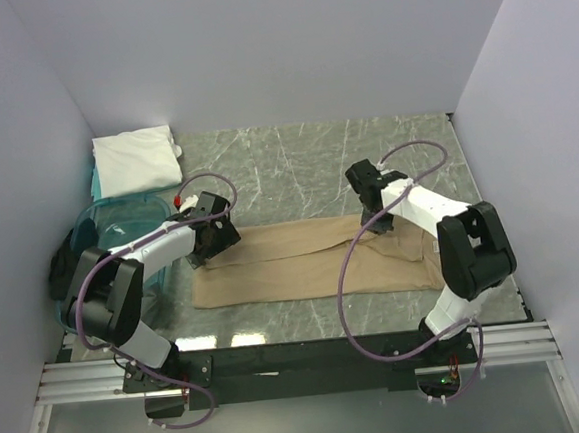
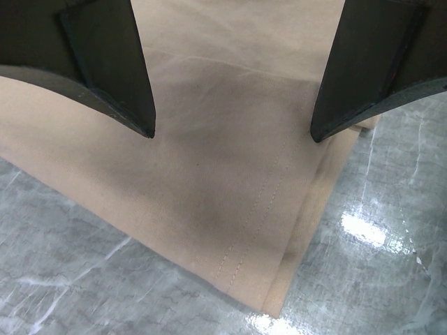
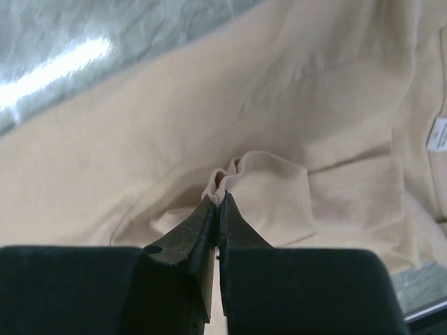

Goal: Fold and stack the t-shirts
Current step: Fold the tshirt

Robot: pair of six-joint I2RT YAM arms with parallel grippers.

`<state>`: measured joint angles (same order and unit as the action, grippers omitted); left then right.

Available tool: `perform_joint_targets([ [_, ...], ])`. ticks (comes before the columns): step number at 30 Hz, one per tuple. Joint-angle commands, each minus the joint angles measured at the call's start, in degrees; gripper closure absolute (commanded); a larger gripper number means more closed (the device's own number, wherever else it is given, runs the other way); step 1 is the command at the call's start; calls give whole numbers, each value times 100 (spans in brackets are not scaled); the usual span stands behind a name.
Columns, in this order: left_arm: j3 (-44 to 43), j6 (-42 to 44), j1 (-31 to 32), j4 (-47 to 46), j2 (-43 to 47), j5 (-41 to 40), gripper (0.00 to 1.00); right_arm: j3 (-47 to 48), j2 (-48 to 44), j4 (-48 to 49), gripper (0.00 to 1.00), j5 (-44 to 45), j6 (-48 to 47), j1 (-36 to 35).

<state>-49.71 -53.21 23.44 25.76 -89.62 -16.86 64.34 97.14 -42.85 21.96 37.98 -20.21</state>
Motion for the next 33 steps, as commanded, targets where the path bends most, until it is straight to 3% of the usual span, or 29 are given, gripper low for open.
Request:
perform_joint_targets([
  [1,58,74,3,-36,-108,-115,0,-237,-485,-250,94,134,350,-255],
  [7,58,92,3,-36,-99,-142,1,-1308,-1712,-75,85,-524,1044,-466],
  [10,41,109,3,-27,-99,-159,1,-2037,-2573,48,62,-971,1501,-633],
  [14,41,118,-6,-53,-108,-151,1,-2741,-3692,-4,40,-1202,1985,-827],
  [19,41,136,-6,-106,-161,-63,1,-2462,-4721,-162,22,-641,1794,-836],
  [24,85,127,-6,-106,-126,-89,1,-1794,-4407,171,14,-385,908,-687],
  [30,120,136,-6,-71,-11,-98,1,-1135,-2721,1138,12,-1323,-341,103],
  [33,120,118,-6,-27,-2,-124,1,-879,-1684,1209,12,-1756,-510,272],
])
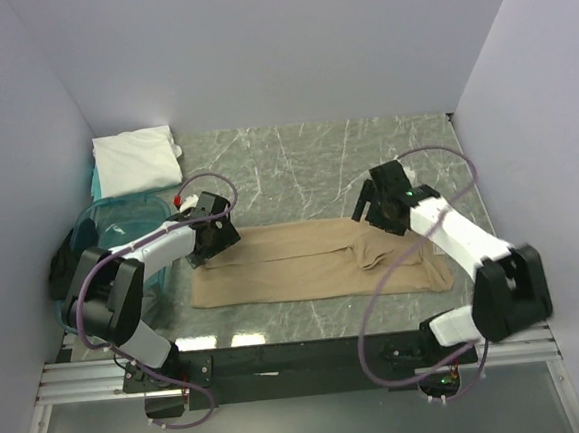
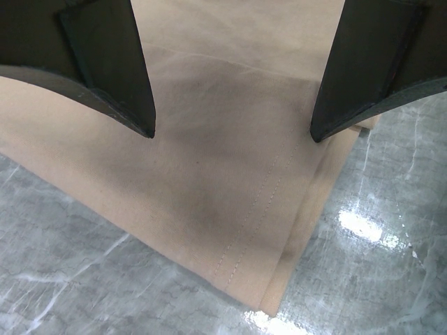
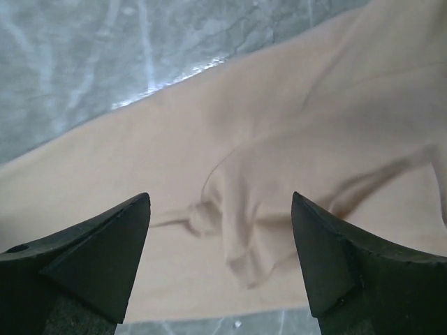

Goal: Fold and stack the t-shirts
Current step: Fold the tshirt

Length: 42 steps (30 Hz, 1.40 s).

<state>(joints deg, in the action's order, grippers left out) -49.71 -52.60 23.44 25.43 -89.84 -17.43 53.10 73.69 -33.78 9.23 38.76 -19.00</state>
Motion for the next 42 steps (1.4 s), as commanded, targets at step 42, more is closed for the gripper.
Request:
perform_joint_targets([
  [42,814,-330,784,173,687,143,1,2172,3536,751,5,-1099,-1177,925],
])
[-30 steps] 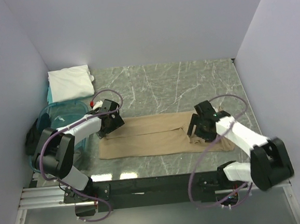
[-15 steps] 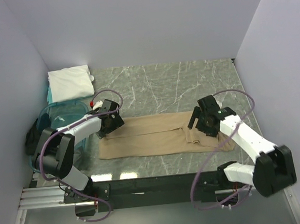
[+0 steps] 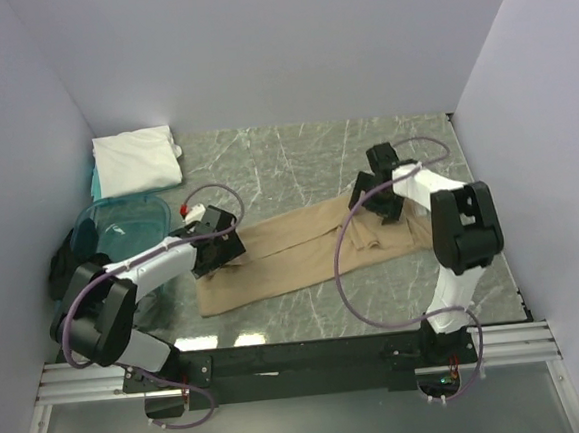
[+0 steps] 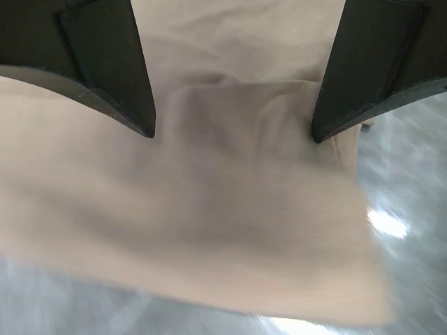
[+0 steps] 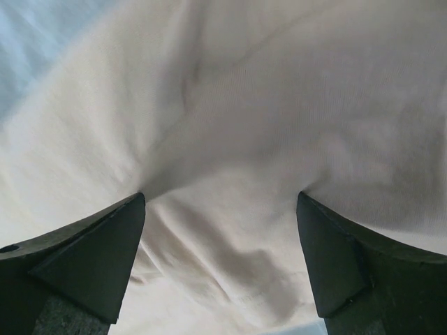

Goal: Fold and stack the t-shirts
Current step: Fold the tshirt

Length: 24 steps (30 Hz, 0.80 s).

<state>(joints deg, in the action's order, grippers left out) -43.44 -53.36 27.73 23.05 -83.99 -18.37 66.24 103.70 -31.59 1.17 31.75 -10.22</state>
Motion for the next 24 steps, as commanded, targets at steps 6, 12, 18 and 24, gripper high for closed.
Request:
perform_joint_targets([
  [6,477,-614,1180,491,627,781,1,3505,2118,-453,5,-547,-1180,20],
  [12,864,-552,2060,-792,999,1863,1,5255,3199,-260,4,-1539,-1109,-261],
  [18,12,-596,3052,-266,104,1521,1,6286,4008,-524,4,-1839,-872,-814],
  [24,-700,-236,3977,-336,-652,1793,0,6453,4272,-5,3,-2437,-521,-1289],
])
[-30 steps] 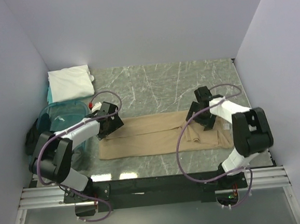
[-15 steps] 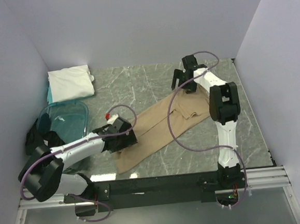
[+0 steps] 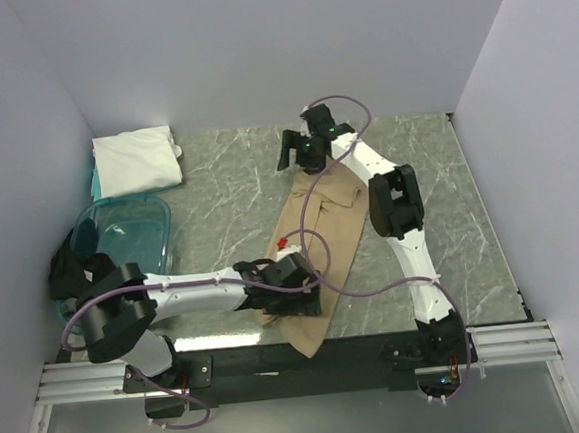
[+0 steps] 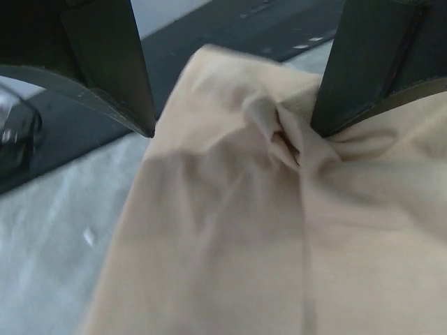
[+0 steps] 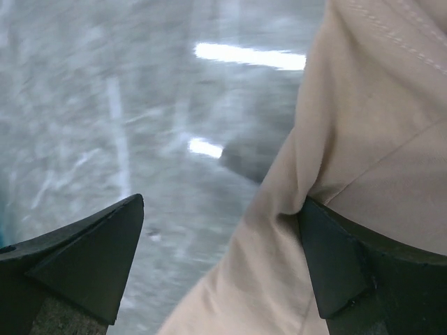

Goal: Fold and stack the t-shirts
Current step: Fold the tshirt

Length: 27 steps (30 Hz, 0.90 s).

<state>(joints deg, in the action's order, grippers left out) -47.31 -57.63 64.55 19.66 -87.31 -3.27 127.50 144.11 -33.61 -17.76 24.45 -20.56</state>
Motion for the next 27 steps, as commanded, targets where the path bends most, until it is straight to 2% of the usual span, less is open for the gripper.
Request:
perform_joint_targets([
  [1,-410,243,347,72,-426,283,1,415,353,249,3,-571,157,-412],
  [4,-805,331,549,336,-691,239,1,653,486,608,3,-606,261,-616],
  [8,-1060,313,602,494,-604,-32,1,758,583,1416,2,-650,622,-616],
  [12,-1473,445,637,933,-201,-454,0,1258,539,1453,0,-369,465,-581],
  [17,-1668,621,857,1479,582,-535,1,1128,-400,1209,0,-203,158,-546],
  [22,-1037,341,866,1550,1663,-710,1,58,-1839,567,0,685,-115,-546],
  [27,-526,-424,752,2154,2331,-1781,1,-2261,-3045,319,0,1160,112,-625],
])
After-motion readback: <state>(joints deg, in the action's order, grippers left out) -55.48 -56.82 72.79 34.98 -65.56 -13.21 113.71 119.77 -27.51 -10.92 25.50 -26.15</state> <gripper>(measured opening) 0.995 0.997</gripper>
